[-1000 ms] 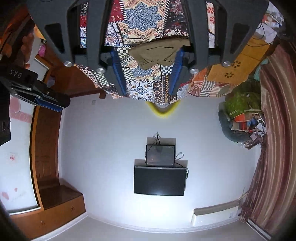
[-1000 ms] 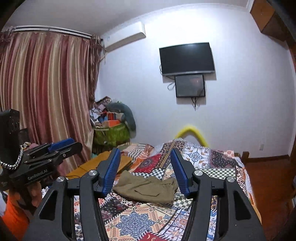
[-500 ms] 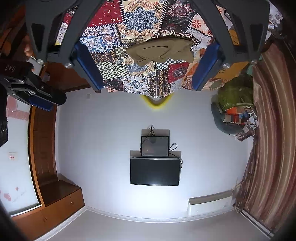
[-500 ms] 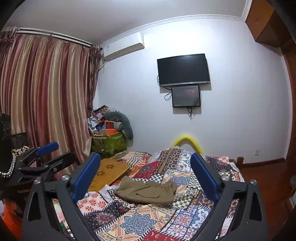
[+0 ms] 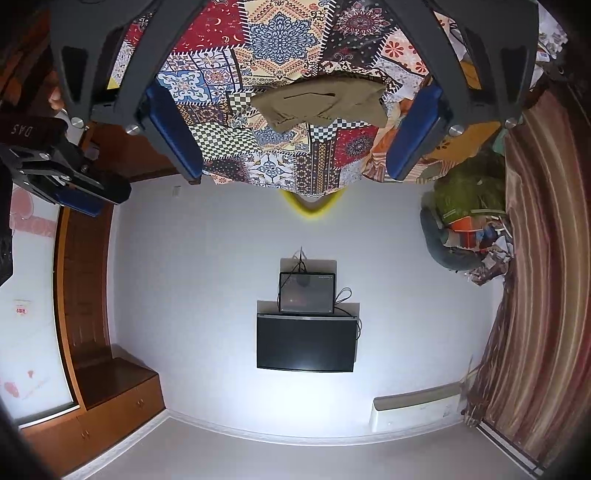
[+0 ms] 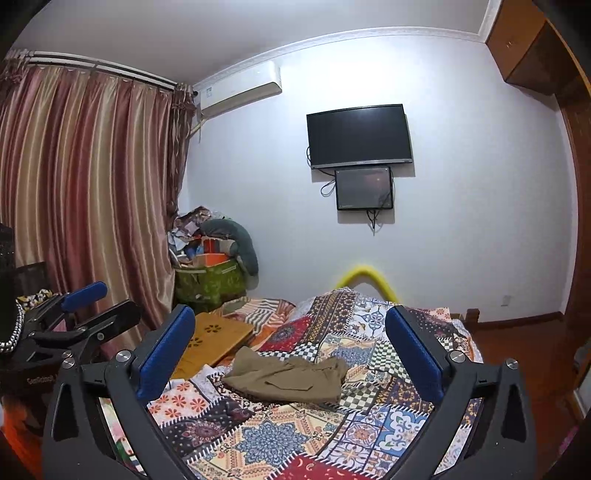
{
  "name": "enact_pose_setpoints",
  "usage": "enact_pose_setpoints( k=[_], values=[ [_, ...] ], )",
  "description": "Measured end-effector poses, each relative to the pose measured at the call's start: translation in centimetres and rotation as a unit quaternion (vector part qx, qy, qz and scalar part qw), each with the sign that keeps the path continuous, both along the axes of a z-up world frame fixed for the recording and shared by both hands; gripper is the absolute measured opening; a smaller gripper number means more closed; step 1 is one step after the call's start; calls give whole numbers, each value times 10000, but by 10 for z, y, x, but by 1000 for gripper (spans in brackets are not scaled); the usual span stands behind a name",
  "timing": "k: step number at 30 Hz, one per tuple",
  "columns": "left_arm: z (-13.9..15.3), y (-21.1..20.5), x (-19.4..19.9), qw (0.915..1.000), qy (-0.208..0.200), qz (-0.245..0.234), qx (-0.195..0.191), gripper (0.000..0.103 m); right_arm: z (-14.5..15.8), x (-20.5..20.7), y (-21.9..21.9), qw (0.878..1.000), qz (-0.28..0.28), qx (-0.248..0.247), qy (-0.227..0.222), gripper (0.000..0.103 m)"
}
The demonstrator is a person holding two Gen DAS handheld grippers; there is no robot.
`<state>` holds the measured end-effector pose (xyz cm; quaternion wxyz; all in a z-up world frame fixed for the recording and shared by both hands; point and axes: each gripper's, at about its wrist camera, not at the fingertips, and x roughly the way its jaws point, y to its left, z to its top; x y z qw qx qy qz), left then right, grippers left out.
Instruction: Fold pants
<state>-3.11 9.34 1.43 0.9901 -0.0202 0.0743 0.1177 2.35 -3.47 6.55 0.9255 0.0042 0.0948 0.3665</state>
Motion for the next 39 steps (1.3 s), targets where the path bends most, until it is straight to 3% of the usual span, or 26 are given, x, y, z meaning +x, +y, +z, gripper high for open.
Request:
enact_pose_setpoints(
  k=[39],
  values=[
    [-4, 2, 11, 9997, 65, -201, -89, 102, 1, -2, -4, 9998, -173, -2, 31, 103]
  ],
)
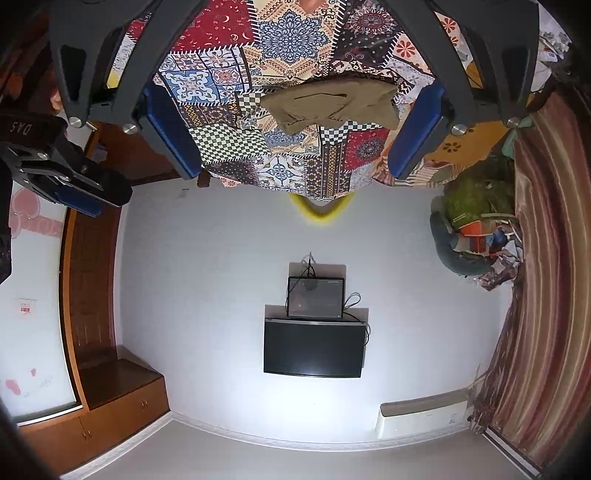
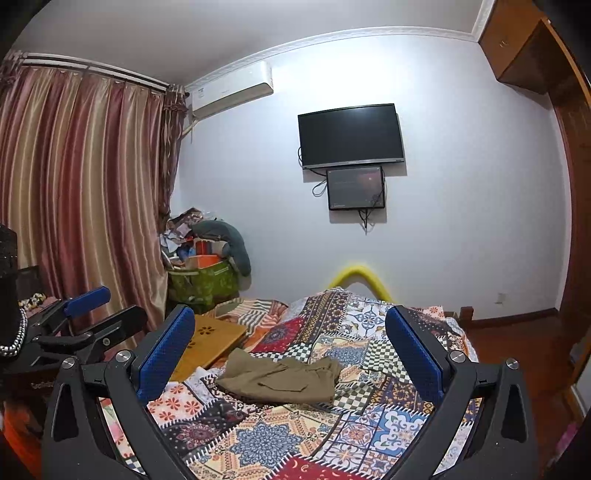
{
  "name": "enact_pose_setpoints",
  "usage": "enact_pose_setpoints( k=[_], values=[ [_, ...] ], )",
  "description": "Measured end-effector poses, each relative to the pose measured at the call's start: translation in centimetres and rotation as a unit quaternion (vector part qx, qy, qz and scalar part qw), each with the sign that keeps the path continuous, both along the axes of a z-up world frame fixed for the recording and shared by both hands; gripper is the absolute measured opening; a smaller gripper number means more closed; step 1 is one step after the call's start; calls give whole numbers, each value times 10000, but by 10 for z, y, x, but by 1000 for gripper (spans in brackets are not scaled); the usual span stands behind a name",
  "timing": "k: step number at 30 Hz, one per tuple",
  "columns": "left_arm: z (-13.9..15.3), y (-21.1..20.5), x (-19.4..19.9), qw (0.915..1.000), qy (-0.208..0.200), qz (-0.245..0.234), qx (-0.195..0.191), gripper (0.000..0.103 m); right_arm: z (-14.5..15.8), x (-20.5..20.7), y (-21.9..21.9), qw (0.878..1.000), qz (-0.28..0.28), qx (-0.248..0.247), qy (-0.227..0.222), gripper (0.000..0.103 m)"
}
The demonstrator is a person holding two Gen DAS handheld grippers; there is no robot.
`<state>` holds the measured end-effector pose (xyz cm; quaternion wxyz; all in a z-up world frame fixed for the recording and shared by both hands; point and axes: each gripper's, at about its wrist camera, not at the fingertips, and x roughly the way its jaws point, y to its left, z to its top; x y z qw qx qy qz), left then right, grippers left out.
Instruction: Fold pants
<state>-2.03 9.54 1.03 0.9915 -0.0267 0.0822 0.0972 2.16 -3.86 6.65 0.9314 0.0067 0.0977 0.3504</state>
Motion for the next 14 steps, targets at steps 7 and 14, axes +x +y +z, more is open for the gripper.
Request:
enact_pose_setpoints(
  k=[7, 14],
  values=[
    [-1, 0, -1, 9999, -5, -110, -29, 102, 1, -1, 0, 10000, -7, -16, -1, 103],
    [1, 0, 1, 9999, 21, -169, -19, 102, 1, -2, -1, 10000, -25, 6, 36, 103]
  ],
)
